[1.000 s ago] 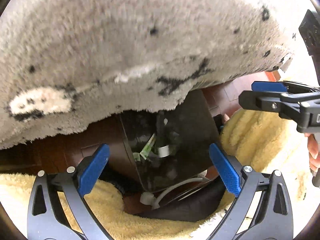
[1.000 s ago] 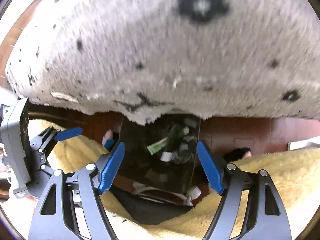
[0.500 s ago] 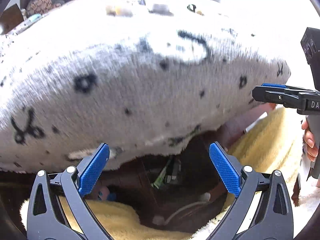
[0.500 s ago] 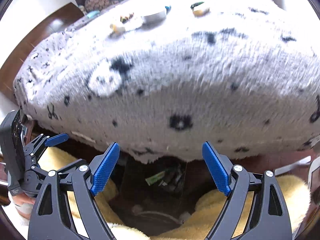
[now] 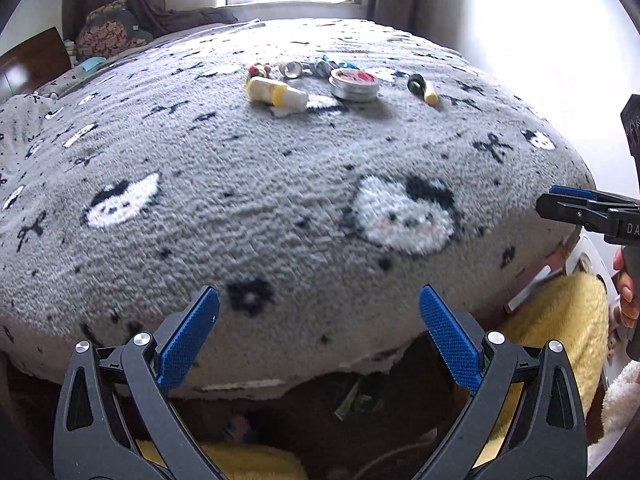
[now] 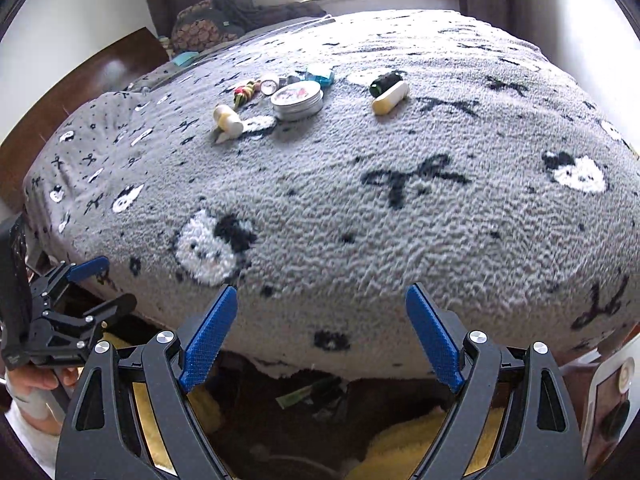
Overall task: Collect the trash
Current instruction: 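Raise both tools back over the bed toward the remaining items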
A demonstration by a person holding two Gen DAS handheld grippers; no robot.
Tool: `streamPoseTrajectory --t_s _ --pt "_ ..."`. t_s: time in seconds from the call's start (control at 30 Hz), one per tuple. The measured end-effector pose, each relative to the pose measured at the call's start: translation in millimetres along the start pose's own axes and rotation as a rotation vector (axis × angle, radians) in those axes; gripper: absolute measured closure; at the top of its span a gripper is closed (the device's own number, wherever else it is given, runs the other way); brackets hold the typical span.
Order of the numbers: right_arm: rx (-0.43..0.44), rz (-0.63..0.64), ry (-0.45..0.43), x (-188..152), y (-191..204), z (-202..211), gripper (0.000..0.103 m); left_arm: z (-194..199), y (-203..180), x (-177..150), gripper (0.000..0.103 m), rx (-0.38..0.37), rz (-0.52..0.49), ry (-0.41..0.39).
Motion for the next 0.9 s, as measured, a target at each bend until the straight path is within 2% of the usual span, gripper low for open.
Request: streamPoseTrajectory --t_s 0.2,0.5,0.6,0.9 --pt "-0.012 0.002 -0.004 15.0 -8.6 -10.6 0.016 -8.5 8.9 21.1 0.008 0.012 0.013 -0.017" --pt "-0.028 -0.033 0.01 42.8 -30.3 -42.8 0.016 -43.0 11.9 42.2 0.008 0.034 -0.002 0.007" --pt "-0.06 -0.046 0.005 59.2 -41.8 -58.6 0.016 -55.8 10.9 52.3 0.008 0.04 -0.004 0.012" --pt "-0.107 -0.082 0.007 108.6 -70.8 -102.4 0.016 -87.4 16.2 105.2 0.008 0.084 0.009 -0.018"
Point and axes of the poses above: each gripper's, at about its wrist camera, not at the fingertips, and z roughly against the way its jaws point, y to its left, x to its top, the point moved 5 cm from there along -z, roughly the way its jaws point, and after that the axes turned 10 degrees about z, right-handed, at the moved point
